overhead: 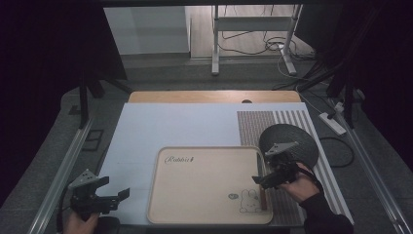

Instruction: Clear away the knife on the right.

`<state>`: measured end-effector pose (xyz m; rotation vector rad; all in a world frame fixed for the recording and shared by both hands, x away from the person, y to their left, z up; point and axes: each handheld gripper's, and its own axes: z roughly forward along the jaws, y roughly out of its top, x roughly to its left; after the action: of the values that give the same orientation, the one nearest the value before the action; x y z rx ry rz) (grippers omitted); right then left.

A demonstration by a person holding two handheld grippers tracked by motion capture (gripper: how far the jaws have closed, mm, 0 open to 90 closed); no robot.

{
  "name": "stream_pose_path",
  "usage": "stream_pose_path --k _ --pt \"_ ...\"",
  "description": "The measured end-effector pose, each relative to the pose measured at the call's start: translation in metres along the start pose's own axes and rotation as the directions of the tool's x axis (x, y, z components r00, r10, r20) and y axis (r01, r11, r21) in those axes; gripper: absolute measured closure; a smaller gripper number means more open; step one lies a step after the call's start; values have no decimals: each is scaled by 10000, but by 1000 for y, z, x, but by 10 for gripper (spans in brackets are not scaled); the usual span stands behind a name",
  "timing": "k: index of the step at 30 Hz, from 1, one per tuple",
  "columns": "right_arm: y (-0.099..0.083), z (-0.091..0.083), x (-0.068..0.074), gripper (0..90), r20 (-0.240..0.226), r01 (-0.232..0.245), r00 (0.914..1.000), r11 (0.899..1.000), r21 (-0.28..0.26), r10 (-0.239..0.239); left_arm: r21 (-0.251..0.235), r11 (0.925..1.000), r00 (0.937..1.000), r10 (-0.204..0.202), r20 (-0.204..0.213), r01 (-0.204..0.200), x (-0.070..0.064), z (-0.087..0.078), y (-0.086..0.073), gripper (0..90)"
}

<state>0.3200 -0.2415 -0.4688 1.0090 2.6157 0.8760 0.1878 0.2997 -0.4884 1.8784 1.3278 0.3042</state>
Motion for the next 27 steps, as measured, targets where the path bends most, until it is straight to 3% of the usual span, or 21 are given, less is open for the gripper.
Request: stream_pose_path --k 9,22,27 --pt "-11 -7 -8 0 0 -494 9988 9987 -159 494 -3 10000 10000 2 1 -2 0 0 0 24" --pt "-21 -17 -10 0 124 -756 9970 9939 -804 769 10 10000 10000 28 20 -28 0 1 1 24" --pt "-25 -19 -11 0 173 -805 9965 9937 -777 821 18 10000 10000 27 23 -27 0 1 1 24"
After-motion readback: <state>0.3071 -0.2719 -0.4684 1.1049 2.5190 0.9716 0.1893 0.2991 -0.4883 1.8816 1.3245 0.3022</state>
